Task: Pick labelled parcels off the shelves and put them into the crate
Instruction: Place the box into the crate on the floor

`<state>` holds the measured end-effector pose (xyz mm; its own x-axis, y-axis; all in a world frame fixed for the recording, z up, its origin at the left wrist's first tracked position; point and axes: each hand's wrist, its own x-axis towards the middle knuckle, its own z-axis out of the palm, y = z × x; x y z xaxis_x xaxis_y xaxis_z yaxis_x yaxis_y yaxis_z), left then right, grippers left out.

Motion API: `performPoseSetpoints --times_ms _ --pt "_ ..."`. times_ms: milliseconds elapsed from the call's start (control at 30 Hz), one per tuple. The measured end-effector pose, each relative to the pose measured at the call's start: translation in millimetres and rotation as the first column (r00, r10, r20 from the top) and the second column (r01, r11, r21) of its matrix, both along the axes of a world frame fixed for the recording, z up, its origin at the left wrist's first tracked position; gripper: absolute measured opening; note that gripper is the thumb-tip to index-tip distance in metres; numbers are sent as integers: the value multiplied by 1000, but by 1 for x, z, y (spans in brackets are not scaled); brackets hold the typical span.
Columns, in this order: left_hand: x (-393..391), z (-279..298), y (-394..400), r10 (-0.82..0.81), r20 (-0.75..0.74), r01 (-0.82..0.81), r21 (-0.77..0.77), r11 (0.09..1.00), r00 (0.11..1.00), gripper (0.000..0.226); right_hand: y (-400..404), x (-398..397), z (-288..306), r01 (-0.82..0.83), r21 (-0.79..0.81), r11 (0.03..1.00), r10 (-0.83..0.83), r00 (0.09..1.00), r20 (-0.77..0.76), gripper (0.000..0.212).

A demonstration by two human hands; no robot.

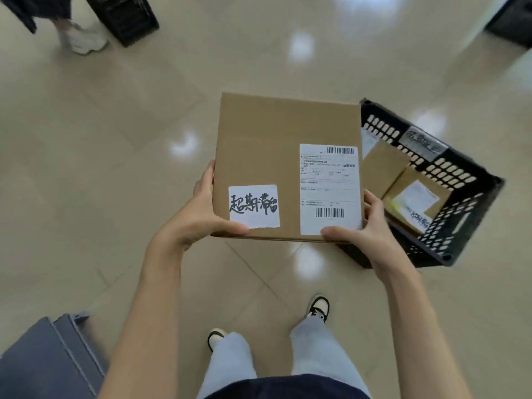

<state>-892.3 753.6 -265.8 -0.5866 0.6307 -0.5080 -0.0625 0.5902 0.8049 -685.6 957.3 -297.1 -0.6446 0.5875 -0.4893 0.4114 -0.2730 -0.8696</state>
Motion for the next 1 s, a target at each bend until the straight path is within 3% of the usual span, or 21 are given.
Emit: performPoseSetpoints --times_ms 167,333,467,633,1000 --pt "36 -24 140 -189 29 189 -5 982 982 136 101 66 -15 204 -11 979 -203 977 69 102" --pt "36 -44 228 -315 72 318 -25 948 946 136 157 89 -39 324 -19 946 -320 942 100 100" --pt "10 -74 281 -393 128 402 -49 914 910 138 183 74 -71 395 -33 918 -389 913 128 100" --pt "-28 -139 344 -507 137 521 -102 847 851 139 217 41 -135 468 -64 882 -449 873 193 119" --pt "-88 -268 439 -632 135 633 -349 690 763 139 269 -22 -257 571 -117 812 -519 799 303 114"
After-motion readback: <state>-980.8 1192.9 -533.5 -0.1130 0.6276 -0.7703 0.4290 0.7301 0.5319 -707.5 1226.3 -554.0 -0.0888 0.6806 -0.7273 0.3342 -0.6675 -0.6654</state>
